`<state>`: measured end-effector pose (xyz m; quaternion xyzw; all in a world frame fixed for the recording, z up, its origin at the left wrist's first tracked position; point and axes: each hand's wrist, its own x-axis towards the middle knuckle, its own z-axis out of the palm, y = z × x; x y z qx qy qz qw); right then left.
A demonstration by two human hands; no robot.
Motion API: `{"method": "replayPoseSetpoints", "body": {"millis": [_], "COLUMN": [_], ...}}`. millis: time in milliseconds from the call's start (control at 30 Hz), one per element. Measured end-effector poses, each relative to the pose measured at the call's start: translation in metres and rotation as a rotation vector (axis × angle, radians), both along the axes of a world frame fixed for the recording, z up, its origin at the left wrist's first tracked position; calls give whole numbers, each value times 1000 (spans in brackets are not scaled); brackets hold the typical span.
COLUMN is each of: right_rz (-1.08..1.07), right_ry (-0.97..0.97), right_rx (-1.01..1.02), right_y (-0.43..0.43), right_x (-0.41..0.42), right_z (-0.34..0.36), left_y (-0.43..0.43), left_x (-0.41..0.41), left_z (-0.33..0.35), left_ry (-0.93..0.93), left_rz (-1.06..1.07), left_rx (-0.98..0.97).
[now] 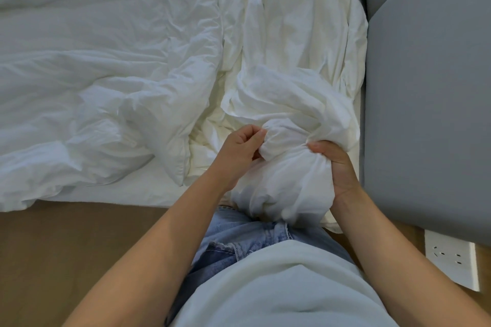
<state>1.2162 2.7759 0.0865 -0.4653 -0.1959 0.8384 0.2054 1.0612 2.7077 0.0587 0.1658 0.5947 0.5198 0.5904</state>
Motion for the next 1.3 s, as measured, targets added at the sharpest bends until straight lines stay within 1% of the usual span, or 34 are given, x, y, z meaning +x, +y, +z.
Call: {"method": "replayPoseSetpoints", "body": {"millis": [100,167,300,367,467,567,633,667,700,733,767,800,833,867,900,1000,1100,1167,1233,1300], "right_rz": [89,176,366,388,460,496,512,521,527,530,533,532,530,529,532,539,534,499,471,447], "right_ry": [-33,-102,-250,-279,-307,-303,-298,-307,-313,-313,-307,-300,-294,-293,-298,-332,-382,-404,-414,-386], "right_rx": [22,65,251,288,281,230,210,200,188,178,172,170,171,177,184,202,232,257,268,217], "right_y": [6,10,10,7,1,-4,-6,-8,-10,-11,-13,-15,-17,-18,-19,-21,-24,-26,-29,-30], "right_x": [-3,-10,-39,-52,-64,-70,-73,-75,-77,-79,-82,-84,-87,-88,-90,-92,-93,-94,-94,-92], "right_z": [0,-1,-1,-4,-11,-19,-24,-27,-29,-31,-33,-34,-35,-35,-36,-34,-30,-28,-25,-21], "left_y": [-6,-9,-22,-37,-68,-90,-94,-94,-94,-94,-95,-97,-98,-99,-98,-95,-88,-82,-75,-69], "left_x": [0,-1,-11,-25,-51,-71,-80,-84,-86,-88,-90,-92,-94,-94,-95,-96,-98,-96,-87,-74], "left_z": [-4,-8,-21,-37,-71,-105,-122,-129,-134,-138,-142,-144,-145,-144,-143,-133,-102,-73,-44,-21], "left_ry": [-20,-3,-4,74,245,287,273,224,129,-14,-187,-362,-490,-555,-575,-574,-576,-547,-461,-322], "left_rz": [26,69,174,303,501,616,690,737,777,793,789,772,756,750,747,743,630,571,583,650], "left_rx": [-19,-40,-119,-219,-421,-598,-697,-748,-787,-799,-774,-705,-613,-538,-490,-403,-341,-259,-157,-116]}}
